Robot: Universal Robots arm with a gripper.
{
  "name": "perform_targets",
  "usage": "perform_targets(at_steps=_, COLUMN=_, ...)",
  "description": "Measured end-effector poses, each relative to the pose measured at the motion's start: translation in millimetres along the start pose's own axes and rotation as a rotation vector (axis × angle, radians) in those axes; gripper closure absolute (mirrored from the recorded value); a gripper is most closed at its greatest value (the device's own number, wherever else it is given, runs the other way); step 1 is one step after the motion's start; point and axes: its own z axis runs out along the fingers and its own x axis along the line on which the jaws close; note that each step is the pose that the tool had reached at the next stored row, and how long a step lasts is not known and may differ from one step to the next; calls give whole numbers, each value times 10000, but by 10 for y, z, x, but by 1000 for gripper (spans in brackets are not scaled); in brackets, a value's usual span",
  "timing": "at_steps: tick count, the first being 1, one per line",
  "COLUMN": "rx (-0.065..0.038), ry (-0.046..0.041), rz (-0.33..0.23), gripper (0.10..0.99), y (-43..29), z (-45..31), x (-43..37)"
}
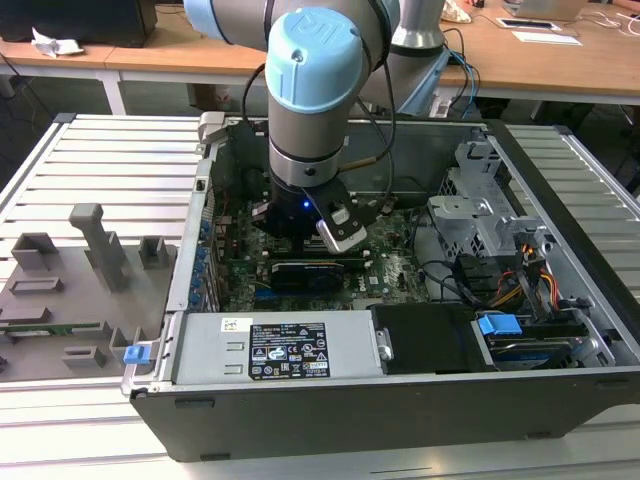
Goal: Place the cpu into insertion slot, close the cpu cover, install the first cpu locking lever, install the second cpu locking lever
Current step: 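Install the second cpu locking lever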
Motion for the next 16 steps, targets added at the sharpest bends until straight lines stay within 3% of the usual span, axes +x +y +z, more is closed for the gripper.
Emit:
perform_targets(at_steps=6, rx=-145, ry=-10, rz=-2, gripper=980, y=-5, z=27, x=25)
perform_targets(at_steps=16, rx=-238, ry=-13, rz=-3, gripper=980, y=9, z=67, x=59)
